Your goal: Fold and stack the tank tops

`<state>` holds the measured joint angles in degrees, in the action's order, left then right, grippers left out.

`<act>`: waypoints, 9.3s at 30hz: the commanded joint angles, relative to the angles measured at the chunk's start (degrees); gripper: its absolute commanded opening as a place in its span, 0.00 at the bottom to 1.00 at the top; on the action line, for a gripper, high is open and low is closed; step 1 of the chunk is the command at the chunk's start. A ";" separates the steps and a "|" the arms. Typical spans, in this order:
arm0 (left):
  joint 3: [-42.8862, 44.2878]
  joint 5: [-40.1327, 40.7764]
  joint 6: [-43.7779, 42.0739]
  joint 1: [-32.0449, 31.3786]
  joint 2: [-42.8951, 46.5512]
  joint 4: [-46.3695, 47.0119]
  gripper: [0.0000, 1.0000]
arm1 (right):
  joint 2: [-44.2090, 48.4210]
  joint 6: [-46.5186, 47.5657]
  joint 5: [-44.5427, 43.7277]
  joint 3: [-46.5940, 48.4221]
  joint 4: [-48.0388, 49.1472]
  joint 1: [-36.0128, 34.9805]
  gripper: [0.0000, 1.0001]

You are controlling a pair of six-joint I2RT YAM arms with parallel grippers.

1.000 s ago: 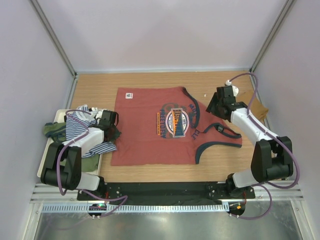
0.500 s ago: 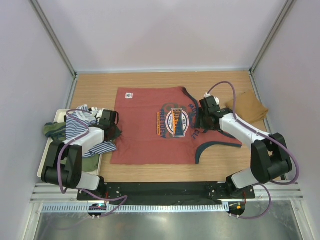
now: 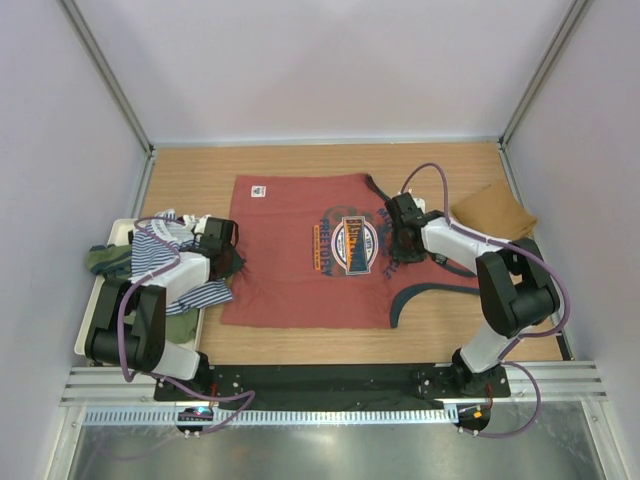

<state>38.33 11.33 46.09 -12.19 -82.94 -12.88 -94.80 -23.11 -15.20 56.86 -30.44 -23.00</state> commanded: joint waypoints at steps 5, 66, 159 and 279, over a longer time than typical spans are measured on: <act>-0.36 -0.17 -0.38 0.32 0.23 -1.09 0.00 | 0.40 0.44 -0.27 4.31 0.82 -0.37 0.01; -3.00 3.70 1.03 0.41 4.80 -2.23 0.00 | -31.85 -20.92 7.90 38.76 8.47 30.04 0.33; -10.38 7.73 30.38 -12.42 34.25 -41.61 0.44 | 32.66 -22.24 14.50 -29.53 3.37 -12.24 0.01; 18.80 15.37 12.18 -2.84 -1.53 -22.27 0.67 | 15.44 -8.70 16.42 -9.22 5.91 3.23 0.47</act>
<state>57.67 24.53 58.00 -15.22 -84.68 -34.20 -81.10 -32.01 -1.08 49.71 -26.79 -19.62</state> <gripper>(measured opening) 0.672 0.468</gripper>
